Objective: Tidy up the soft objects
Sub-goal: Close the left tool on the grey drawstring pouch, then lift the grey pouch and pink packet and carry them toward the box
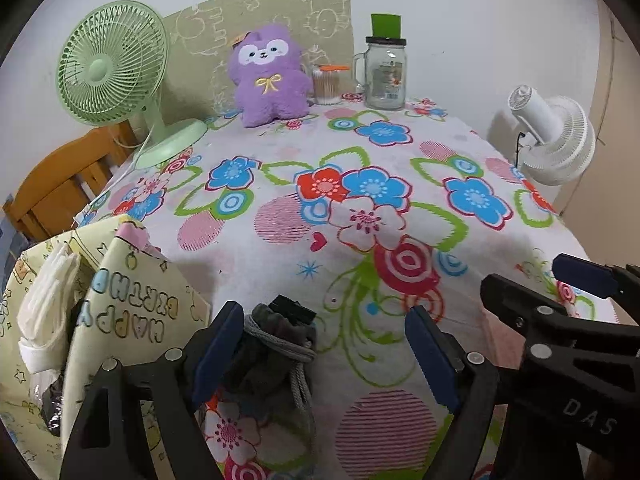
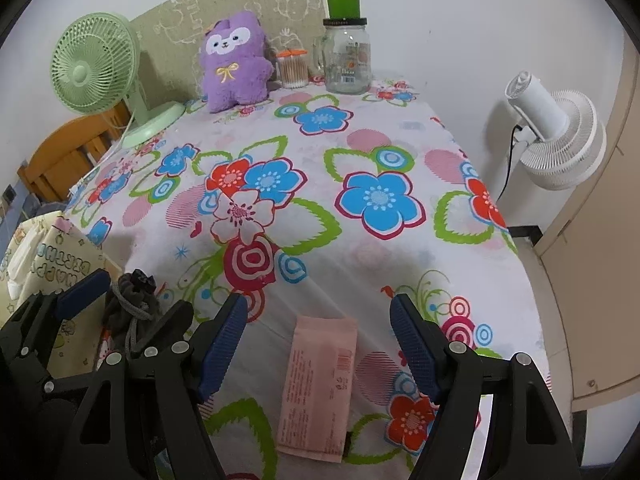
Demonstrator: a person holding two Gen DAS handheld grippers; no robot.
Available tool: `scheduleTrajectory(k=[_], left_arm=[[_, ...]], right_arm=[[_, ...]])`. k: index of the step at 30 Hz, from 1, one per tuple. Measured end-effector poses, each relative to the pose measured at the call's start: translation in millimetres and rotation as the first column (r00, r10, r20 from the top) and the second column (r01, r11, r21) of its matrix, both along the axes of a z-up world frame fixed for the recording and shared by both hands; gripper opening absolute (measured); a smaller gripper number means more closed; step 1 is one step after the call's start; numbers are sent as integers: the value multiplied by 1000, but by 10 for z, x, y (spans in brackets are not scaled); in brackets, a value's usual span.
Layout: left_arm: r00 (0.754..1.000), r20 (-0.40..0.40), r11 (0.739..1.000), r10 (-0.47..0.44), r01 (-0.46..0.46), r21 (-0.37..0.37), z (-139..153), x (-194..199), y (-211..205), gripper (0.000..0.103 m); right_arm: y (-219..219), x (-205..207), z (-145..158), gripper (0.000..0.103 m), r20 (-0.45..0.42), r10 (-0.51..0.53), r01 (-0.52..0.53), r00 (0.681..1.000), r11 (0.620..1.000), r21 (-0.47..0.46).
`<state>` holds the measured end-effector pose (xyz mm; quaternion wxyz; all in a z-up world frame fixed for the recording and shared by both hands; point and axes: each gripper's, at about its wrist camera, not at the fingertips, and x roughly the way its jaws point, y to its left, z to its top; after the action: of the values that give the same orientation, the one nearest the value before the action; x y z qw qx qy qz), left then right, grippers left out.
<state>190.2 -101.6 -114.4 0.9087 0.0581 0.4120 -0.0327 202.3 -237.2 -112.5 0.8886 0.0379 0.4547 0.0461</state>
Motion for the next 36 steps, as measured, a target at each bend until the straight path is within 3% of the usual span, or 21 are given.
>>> scheduleTrajectory(k=[6,15,19,22,36], left_arm=[[1000,-10,999,18,-18,29,-126,45,27,83],[998,-22,995,61,-59,85,-246,159,69,73],[995,-11,990,102,-100,100,-248,167,119,42],[992,-16,989,125,-123,87,-241,181,204,37],[998,-57,1000,15,-14,22,-163,-161,59,33]], right_arm=[[45,29,-99,76,-33,1,-1,999,1000,-10],[75,28,-140,76,-47,1,-2,999,1000,-23],[72,15,-137,76,-45,-1,0,999,1000,-24],[74,-3,-135,76,-43,-3,2,999,1000,-29],[78,-116,-192,77,-56,-9,8,998,1000,-20]])
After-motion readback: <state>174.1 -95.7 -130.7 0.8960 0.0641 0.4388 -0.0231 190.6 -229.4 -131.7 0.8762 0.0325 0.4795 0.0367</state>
